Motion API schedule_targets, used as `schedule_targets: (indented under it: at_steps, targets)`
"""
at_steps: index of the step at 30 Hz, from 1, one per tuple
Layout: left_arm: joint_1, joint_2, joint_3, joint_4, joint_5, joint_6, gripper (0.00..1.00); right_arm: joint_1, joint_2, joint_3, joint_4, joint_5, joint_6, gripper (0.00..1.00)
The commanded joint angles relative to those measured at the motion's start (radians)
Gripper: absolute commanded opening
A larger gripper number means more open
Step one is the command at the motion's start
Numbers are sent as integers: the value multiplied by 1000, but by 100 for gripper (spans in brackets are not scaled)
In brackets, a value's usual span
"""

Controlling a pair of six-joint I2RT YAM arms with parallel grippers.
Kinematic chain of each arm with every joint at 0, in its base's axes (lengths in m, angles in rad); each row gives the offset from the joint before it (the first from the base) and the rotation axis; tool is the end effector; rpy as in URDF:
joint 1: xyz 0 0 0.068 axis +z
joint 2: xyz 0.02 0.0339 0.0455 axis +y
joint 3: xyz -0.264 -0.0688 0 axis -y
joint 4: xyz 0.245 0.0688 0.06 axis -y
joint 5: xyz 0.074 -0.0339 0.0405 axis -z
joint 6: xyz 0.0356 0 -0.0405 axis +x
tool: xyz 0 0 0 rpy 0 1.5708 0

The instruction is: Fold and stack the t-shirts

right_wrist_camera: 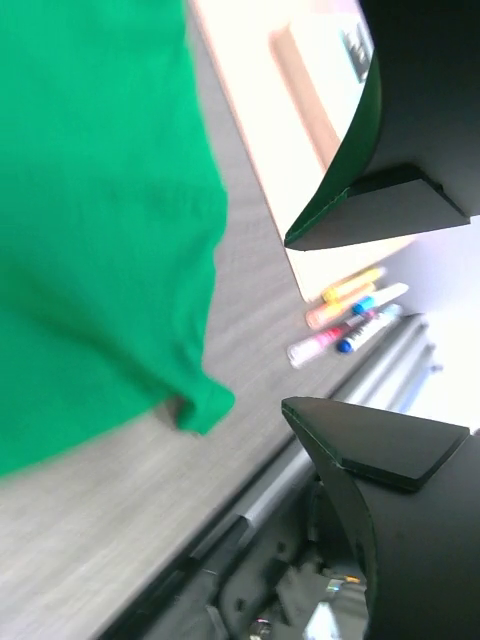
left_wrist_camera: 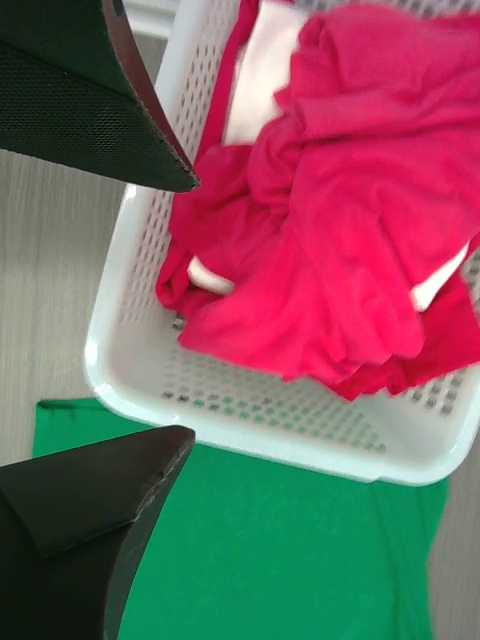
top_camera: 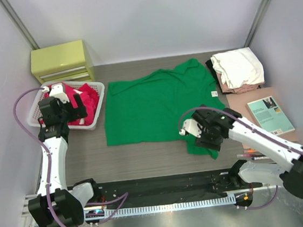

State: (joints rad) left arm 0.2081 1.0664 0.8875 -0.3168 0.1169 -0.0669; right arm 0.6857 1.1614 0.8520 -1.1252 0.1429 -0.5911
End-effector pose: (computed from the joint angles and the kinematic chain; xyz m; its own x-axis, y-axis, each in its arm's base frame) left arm 0.2360 0.0456 0.3081 -0.4573 -0.1644 -0.8740 -0.1357 0.9842 -0.1142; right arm 0.1436 0.1109 0.2300 -0.2958 -0.9547 -0.0341 -0.9353 0.2967 -0.1928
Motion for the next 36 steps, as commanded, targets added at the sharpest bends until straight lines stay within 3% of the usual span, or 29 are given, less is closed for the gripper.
schedule_targets:
  at_steps: [1,5,8,10,12,16,23,28,32,36]
  targets:
    - [1,-7,59,-146,247,45,100,-40,-168,87,75,24,37,67]
    - [-19,46,168,-422,496,160,100,-113,-244,116,166,32,57,67]
    - [-68,55,205,-556,530,208,100,-172,-287,102,215,27,56,68]
    - [-117,40,177,-577,474,213,100,-184,-301,59,235,11,62,68]
    - [-199,4,134,-553,336,202,100,-189,-310,-2,248,24,74,68]
    - [-303,-8,63,-502,236,165,100,-213,-289,-91,333,104,106,69]
    - [-306,118,128,-406,198,148,100,-412,-183,-16,455,34,157,73]
    - [-309,-18,35,-150,127,141,100,-604,-258,39,579,-78,235,73]
    - [-311,-82,-15,-41,57,153,100,-615,-327,-68,721,36,300,73]
    - [-312,-77,-12,-5,-14,157,100,-620,-368,-137,755,63,315,74]
